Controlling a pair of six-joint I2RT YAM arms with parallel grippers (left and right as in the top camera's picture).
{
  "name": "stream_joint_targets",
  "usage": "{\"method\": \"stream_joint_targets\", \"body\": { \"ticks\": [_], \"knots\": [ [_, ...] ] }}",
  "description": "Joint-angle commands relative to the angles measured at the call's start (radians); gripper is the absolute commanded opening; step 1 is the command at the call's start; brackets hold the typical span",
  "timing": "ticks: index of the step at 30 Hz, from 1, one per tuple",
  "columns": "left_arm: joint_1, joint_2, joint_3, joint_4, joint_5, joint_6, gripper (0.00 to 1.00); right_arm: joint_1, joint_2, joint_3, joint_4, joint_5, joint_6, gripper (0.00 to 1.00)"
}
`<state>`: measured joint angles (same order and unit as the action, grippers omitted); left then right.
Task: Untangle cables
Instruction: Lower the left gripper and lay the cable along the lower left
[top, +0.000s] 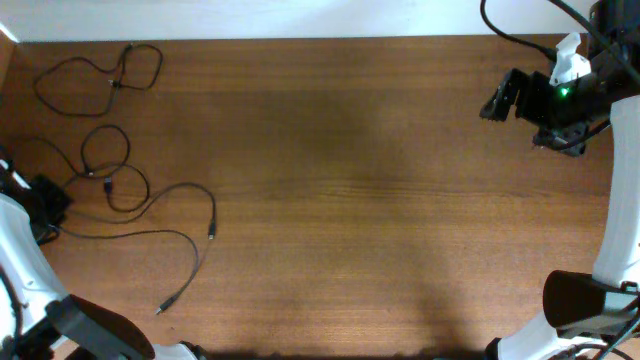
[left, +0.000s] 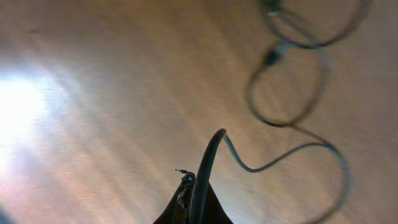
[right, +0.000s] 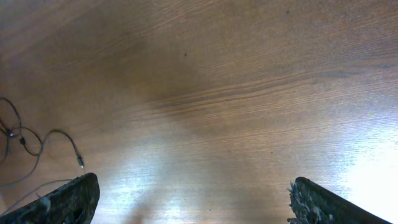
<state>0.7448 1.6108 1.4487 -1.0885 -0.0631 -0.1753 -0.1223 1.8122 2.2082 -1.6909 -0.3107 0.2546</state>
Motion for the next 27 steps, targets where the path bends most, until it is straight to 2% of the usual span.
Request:
{"method": "stream_joint_targets", "body": {
  "ticks": [1, 3, 5, 8, 15, 23, 25, 27],
  "knots": [
    [0.005, 0.058, -0.008, 0.031, -0.2, 0.006, 0.0, 0.005, 0.012, 0.0, 0.004, 0.01, -0.042, 0.98],
    [0.005, 0.094, -0.008, 0.072, -0.262, 0.008, 0.0, 0.005, 0.012, 0.0, 0.005, 0.01, -0.042, 0.98],
    [0.006, 0.126, -0.008, 0.121, -0.306, 0.06, 0.0, 0.005, 0.012, 0.0, 0.004, 0.01, -0.053, 0.98],
    [0.016, 0.166, -0.008, 0.202, -0.311, 0.165, 0.0, 0.005, 0.012, 0.0, 0.003, 0.01, -0.094, 0.99],
    [0.092, 0.23, -0.008, 0.297, -0.32, 0.307, 0.0, 0.005, 0.012, 0.0, 0.003, 0.009, -0.094, 0.98],
    [0.24, 0.243, -0.008, 0.399, -0.318, 0.341, 0.0, 0.005, 0.012, 0.0, 0.004, 0.009, -0.093, 0.98],
    [0.263, 0.243, -0.008, 0.455, -0.262, 0.449, 0.0, 0.005, 0.012, 0.0, 0.004, 0.009, -0.093, 0.98],
    [0.272, 0.243, -0.008, 0.478, -0.137, 0.562, 0.0, 0.005, 0.012, 0.0, 0.005, 0.009, -0.093, 0.98]
  ]
}}
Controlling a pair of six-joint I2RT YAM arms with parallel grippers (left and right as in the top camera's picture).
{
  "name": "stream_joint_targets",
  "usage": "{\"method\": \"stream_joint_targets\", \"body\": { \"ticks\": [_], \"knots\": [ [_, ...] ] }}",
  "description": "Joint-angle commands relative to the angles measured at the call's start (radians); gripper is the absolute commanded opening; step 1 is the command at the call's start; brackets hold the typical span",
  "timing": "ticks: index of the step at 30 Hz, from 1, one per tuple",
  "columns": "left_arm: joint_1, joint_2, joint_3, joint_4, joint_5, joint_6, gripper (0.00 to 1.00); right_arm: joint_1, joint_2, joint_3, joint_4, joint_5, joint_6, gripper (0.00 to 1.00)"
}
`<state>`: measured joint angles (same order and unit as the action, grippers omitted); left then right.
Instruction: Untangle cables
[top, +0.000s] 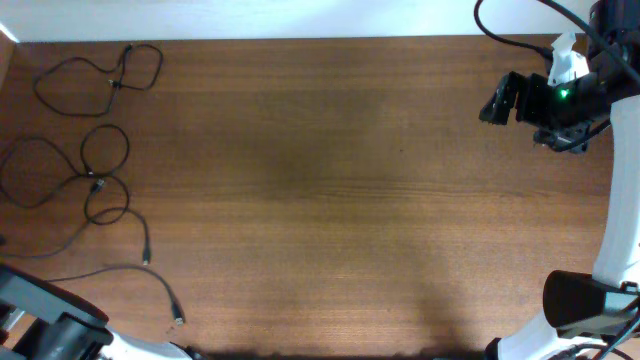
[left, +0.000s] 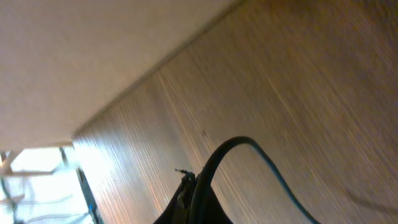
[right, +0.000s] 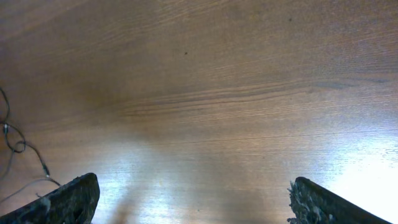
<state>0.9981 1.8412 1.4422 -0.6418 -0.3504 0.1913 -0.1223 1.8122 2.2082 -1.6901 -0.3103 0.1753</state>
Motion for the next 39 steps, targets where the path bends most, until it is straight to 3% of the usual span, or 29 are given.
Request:
{"method": "stream_joint_targets", "body": {
  "ticks": [1, 3, 5, 10, 15, 17, 18, 23, 27, 35, 39],
  "knots": [
    [0.024, 0.012, -0.002, 0.038, 0.248, 0.252, 0.0, 0.005, 0.012, 0.0, 0.004, 0.008, -0.01, 0.99],
    [0.027, 0.018, -0.002, 0.049, 0.375, 0.303, 0.0, 0.005, 0.012, 0.0, 0.003, 0.008, -0.01, 0.98],
    [0.027, 0.028, -0.002, 0.051, 0.412, 0.345, 0.0, 0.005, 0.012, 0.0, 0.002, 0.008, -0.01, 0.98],
    [0.029, 0.078, -0.002, 0.054, 0.406, 0.44, 0.0, 0.005, 0.012, 0.0, 0.003, 0.005, -0.002, 0.98],
    [0.029, 0.089, -0.002, 0.114, 0.312, 0.453, 0.13, 0.005, 0.012, 0.0, 0.002, 0.005, 0.021, 0.98],
    [0.029, 0.089, -0.002, 0.13, 0.27, 0.453, 0.41, 0.005, 0.012, 0.0, 0.002, 0.005, 0.021, 0.98],
    [0.03, 0.089, -0.002, 0.132, 0.264, 0.452, 0.99, 0.005, 0.012, 0.0, 0.002, 0.005, 0.021, 0.98],
    [0.032, 0.087, -0.001, 0.132, 0.268, 0.345, 0.99, 0.005, 0.012, 0.0, 0.002, 0.005, 0.02, 0.98],
    [0.032, 0.056, 0.006, 0.133, 0.362, 0.256, 0.99, 0.005, 0.012, 0.0, 0.002, 0.005, 0.019, 0.98],
    [0.032, 0.042, 0.002, 0.039, 0.366, 0.266, 0.99, 0.005, 0.012, 0.0, 0.003, 0.005, 0.019, 0.98],
    [0.032, 0.042, 0.002, 0.026, 0.278, 0.266, 0.99, 0.005, 0.012, 0.0, 0.003, 0.006, 0.019, 0.98]
  ]
}}
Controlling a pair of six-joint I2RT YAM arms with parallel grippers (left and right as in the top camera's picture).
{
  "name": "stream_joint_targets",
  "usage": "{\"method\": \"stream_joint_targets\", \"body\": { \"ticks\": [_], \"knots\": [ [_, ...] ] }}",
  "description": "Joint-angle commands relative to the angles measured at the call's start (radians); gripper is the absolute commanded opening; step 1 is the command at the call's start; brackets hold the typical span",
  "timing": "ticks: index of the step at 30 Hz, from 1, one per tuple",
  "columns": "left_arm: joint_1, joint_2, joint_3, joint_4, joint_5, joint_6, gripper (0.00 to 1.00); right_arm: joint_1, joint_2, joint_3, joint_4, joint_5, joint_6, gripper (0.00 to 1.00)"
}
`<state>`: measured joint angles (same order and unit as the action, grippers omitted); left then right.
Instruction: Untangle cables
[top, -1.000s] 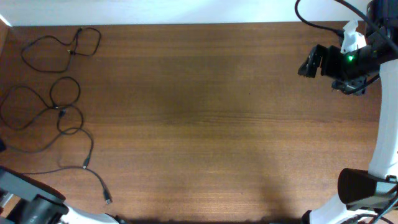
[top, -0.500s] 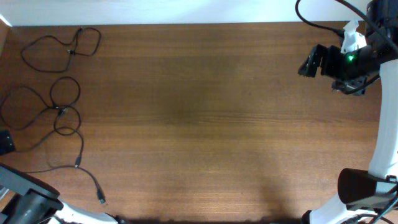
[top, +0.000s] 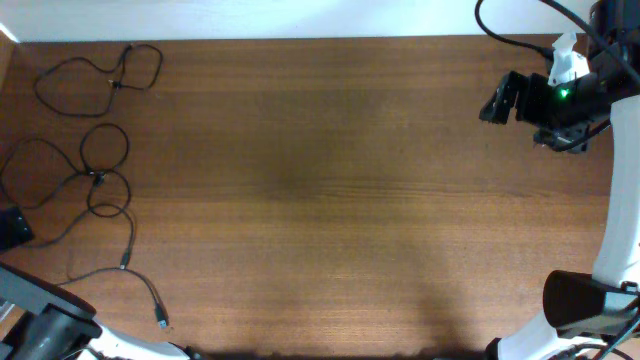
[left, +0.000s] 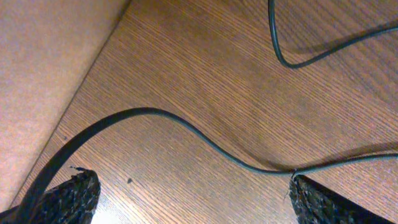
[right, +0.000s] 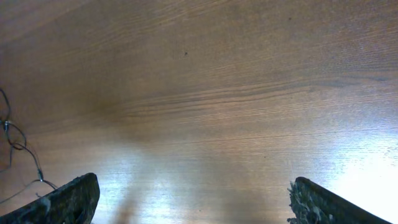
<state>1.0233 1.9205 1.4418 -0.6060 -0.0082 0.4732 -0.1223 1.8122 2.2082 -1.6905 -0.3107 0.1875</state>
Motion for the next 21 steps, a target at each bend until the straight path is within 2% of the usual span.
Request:
{"method": "stream_joint_targets", "body": {
  "ticks": [1, 6, 8, 14, 16, 19, 20, 21],
  "knots": [
    [0.006, -0.038, 0.003, -0.014, -0.127, -0.016, 0.99, 0.005, 0.012, 0.0, 0.004, 0.009, 0.007, 0.98],
    [-0.008, -0.038, 0.003, -0.021, -0.603, -0.016, 0.99, 0.005, 0.012, 0.0, 0.004, 0.009, 0.007, 0.98],
    [-0.014, -0.038, 0.003, -0.02, -0.686, -0.016, 0.99, 0.005, 0.012, 0.0, 0.005, 0.009, 0.007, 0.98],
    [-0.016, -0.038, 0.003, -0.027, -0.684, -0.016, 0.99, 0.005, 0.012, 0.0, 0.007, 0.009, 0.007, 0.98],
    [-0.016, -0.038, 0.003, -0.026, -0.633, -0.016, 0.99, 0.005, 0.012, 0.0, 0.007, 0.009, 0.007, 0.98],
    [-0.028, -0.044, 0.005, -0.018, -0.454, -0.016, 0.99, 0.005, 0.012, 0.0, 0.011, 0.009, 0.007, 0.98],
    [-0.039, -0.051, 0.005, -0.016, -0.345, -0.016, 0.99, 0.005, 0.012, 0.0, 0.012, 0.009, 0.007, 0.98],
    [-0.056, -0.062, 0.005, -0.016, -0.169, -0.016, 0.99, 0.005, 0.012, 0.0, 0.011, 0.009, 0.007, 0.98]
  ]
}}
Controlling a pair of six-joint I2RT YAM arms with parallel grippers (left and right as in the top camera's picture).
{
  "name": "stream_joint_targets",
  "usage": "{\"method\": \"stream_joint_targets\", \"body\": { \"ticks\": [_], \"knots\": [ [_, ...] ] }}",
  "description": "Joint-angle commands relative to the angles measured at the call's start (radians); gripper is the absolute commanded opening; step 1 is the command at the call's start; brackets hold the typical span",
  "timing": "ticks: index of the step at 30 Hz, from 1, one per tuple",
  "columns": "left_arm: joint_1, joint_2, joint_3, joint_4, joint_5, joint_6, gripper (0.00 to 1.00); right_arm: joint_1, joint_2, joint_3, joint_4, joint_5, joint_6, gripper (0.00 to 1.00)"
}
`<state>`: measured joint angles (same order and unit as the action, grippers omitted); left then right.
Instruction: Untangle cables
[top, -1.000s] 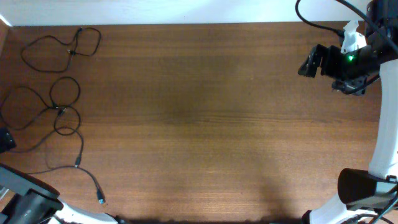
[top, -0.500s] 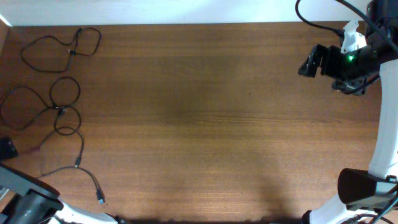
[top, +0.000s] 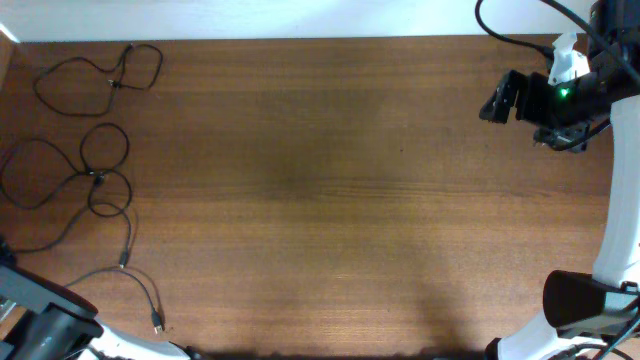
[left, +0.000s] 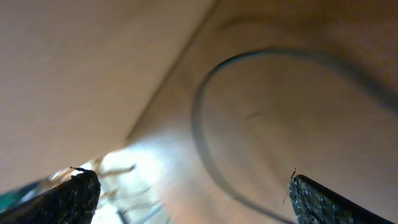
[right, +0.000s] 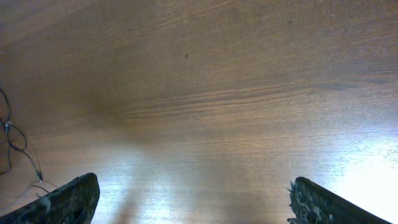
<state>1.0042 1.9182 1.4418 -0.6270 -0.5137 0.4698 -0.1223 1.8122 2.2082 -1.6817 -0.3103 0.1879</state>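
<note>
Two thin black cables lie at the table's left. A small looped cable (top: 100, 72) sits at the far corner. A longer cable (top: 92, 186) curls in loops below it, its tail ending in a plug (top: 157, 325) near the front edge. My left gripper (left: 189, 190) is open off the table's left edge, its view blurred, with a cable loop (left: 202, 124) ahead of it and nothing between the fingers. My right gripper (top: 497, 100) hangs open and empty high over the far right; the cable (right: 12, 140) shows only at the right wrist view's left edge.
The wooden table (top: 350, 200) is bare between the cables and the right arm. Its left edge (left: 168, 81) runs diagonally through the left wrist view, with the floor beyond. The left arm's base (top: 50, 325) stands at the front left corner.
My open left gripper has moved from just above the long cable at the table's left edge to beyond that edge. The cable's tail has shifted slightly. The right arm is unchanged.
My left gripper was first shut on the long cable at the left edge, with the tail spread toward the middle. Then it still held the cable, whose tail lay farther left. Later it stood open over the released cable, and now it is off the table's edge.
</note>
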Motion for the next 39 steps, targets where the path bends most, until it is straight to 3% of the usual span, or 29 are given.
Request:
{"method": "stream_joint_targets", "body": {
  "ticks": [1, 6, 9, 13, 17, 20, 22, 25, 29, 32, 39],
  "knots": [
    [-0.047, -0.062, 0.005, 0.004, 0.451, -0.013, 0.99, 0.005, 0.012, 0.0, 0.003, 0.008, 0.006, 0.98],
    [-0.109, -0.06, 0.004, 0.034, 1.166, -0.013, 0.99, 0.005, 0.012, 0.0, 0.01, 0.008, 0.007, 0.98],
    [-0.151, -0.06, 0.004, 0.054, 1.225, -0.013, 0.99, 0.005, 0.012, 0.0, 0.011, 0.008, 0.007, 0.98],
    [-0.229, -0.047, -0.001, 0.046, 1.193, -0.037, 0.99, 0.005, 0.012, 0.0, 0.018, 0.008, 0.007, 0.98],
    [-0.328, -0.021, -0.001, 0.048, 0.884, -0.298, 0.99, 0.005, 0.012, 0.0, 0.015, 0.008, 0.007, 0.98],
    [-0.372, -0.02, -0.001, 0.0, 0.839, -0.293, 0.99, 0.005, 0.012, 0.0, 0.005, 0.008, 0.007, 0.98],
    [-0.385, -0.019, -0.001, 0.0, 0.709, -0.332, 0.99, 0.005, 0.012, 0.0, 0.001, 0.008, 0.007, 0.98],
    [-0.376, -0.017, -0.002, -0.04, 0.448, -0.489, 0.99, 0.005, 0.012, 0.0, -0.005, 0.008, 0.007, 0.98],
    [-0.346, 0.043, -0.002, -0.082, 0.383, -0.348, 0.98, 0.005, 0.012, 0.0, -0.006, 0.008, 0.007, 0.98],
    [-0.333, 0.105, -0.002, -0.097, 0.391, -0.333, 0.98, 0.005, 0.012, 0.0, -0.007, 0.008, 0.007, 0.98],
    [-0.332, 0.17, -0.002, -0.052, 0.393, -0.333, 0.68, 0.005, 0.012, 0.0, -0.013, 0.008, 0.007, 0.98]
  ]
}}
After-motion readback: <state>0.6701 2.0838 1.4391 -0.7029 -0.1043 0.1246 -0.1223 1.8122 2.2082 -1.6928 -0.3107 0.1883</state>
